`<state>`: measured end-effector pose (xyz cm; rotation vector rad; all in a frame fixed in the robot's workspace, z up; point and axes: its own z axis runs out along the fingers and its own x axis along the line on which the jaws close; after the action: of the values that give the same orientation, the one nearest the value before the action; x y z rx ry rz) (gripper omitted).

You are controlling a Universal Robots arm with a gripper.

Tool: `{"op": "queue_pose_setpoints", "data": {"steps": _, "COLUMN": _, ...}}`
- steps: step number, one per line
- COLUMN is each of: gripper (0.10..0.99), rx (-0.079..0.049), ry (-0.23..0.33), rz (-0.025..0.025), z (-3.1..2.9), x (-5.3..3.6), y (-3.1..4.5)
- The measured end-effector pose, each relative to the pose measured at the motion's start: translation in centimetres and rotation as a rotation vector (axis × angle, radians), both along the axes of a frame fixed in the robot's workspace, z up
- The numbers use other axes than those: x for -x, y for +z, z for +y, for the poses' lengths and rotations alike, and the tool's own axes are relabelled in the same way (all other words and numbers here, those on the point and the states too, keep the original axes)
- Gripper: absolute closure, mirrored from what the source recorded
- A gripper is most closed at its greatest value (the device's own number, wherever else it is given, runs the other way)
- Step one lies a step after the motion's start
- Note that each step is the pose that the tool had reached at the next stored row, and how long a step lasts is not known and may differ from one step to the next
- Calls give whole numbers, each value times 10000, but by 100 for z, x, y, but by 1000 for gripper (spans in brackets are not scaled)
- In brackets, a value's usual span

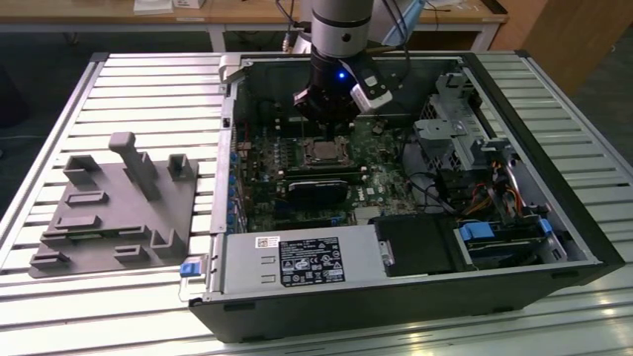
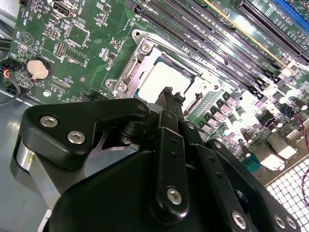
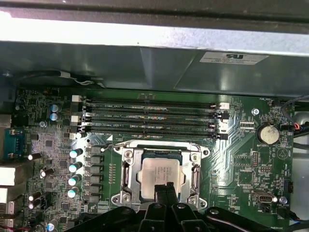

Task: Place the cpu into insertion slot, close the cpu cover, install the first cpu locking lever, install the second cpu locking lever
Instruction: 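Install the first cpu locking lever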

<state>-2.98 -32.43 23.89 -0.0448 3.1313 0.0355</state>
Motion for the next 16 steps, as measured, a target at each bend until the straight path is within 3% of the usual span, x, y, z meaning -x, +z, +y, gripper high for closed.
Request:
{"op": "queue_pose_setpoints", "data": {"steps": 10, "gripper": 980, "rx": -1, "ry": -6, "rz": 0, "z": 0, "x": 4, "y": 0}}
{"op": "queue_pose_setpoints", "data": {"steps": 16, "gripper": 980, "rx": 0, "ry": -10, "rz": -1, "z": 0, "x": 98, "y": 0}}
